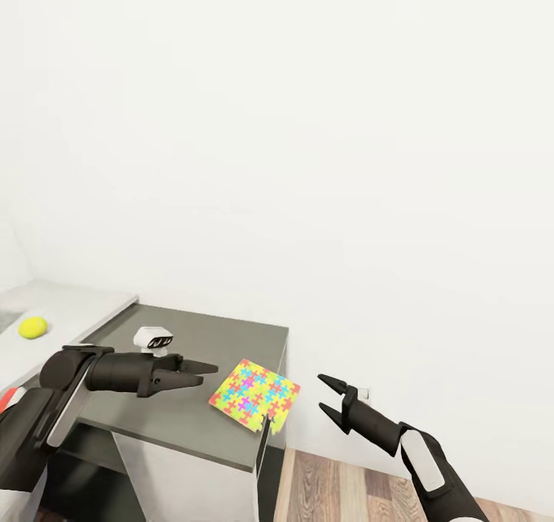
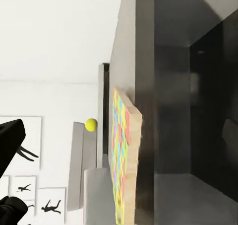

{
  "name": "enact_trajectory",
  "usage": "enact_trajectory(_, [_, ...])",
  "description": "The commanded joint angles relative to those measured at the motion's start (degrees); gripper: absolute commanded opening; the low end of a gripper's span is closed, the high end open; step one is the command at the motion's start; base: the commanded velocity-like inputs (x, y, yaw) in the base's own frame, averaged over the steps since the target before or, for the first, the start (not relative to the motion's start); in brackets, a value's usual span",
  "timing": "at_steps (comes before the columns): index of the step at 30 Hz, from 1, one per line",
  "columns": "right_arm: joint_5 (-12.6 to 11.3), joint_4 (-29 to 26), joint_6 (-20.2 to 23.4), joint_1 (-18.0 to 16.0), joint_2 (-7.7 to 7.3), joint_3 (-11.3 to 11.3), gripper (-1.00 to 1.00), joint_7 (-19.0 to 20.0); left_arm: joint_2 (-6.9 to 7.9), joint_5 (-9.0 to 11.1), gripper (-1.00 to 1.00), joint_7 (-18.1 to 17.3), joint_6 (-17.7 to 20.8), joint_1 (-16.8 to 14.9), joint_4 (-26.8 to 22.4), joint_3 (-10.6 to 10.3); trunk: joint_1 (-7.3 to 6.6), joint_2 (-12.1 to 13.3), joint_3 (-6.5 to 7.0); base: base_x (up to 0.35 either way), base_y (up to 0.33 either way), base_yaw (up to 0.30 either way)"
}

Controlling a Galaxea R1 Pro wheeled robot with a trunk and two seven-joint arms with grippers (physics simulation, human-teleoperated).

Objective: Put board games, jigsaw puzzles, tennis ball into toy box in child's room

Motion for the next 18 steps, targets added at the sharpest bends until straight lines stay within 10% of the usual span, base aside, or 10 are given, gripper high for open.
enact_trajectory(1, [0.2,0.0,0.3,0.0,0.07,-0.3,1.00,0.2,0.05,0.1,1.00,-0.2,0.6,0.0,0.0,-0.1,0.22,-0.4,-0.25,0.000,0.000,0.000])
enact_trajectory(18, [0.2,0.0,0.2,0.0,0.07,-0.2,1.00,0.2,0.14,0.1,1.00,-0.2,0.6,0.0,0.0,0.9,0.22,-0.4,-0.25,0.000,0.019,0.000])
